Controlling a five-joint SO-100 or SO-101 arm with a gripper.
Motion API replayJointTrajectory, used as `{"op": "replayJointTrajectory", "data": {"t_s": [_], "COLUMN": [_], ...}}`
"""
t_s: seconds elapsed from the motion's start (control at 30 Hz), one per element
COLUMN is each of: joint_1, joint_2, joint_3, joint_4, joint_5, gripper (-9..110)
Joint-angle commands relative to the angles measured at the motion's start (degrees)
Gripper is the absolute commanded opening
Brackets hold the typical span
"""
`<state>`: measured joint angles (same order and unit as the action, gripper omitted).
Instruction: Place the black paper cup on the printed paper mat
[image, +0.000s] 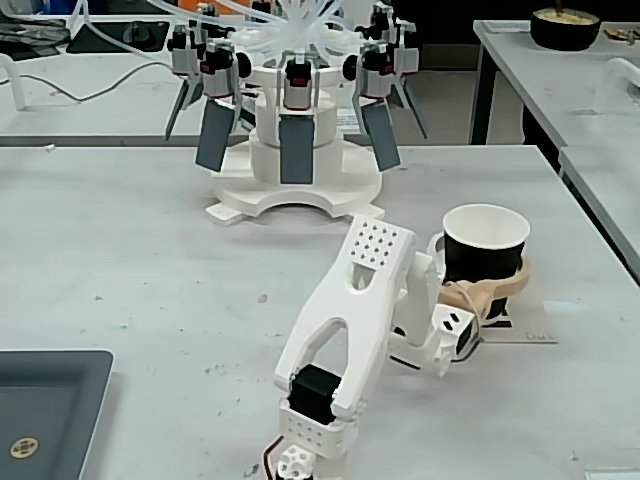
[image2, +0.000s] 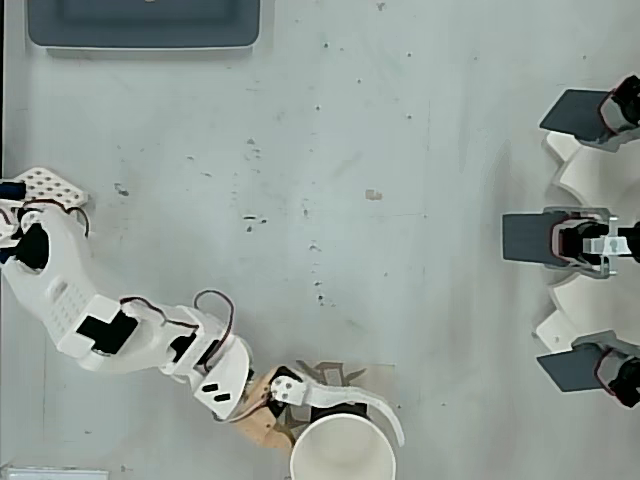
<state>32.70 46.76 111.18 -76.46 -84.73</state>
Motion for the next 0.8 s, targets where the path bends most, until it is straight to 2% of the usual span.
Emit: {"op": "replayJointTrajectory", "data": {"t_s": [0.0, 0.2, 0.77], "joint_1": [1.76, 5.01, 4.39], "joint_2": [3.96, 8.00, 29.36], "joint_3": [-0.09, 3.69, 29.44], "joint_4": [-0.79, 0.62, -3.34], "joint_5": [0.09, -0.26, -1.14], "gripper": [32, 41, 49]}}
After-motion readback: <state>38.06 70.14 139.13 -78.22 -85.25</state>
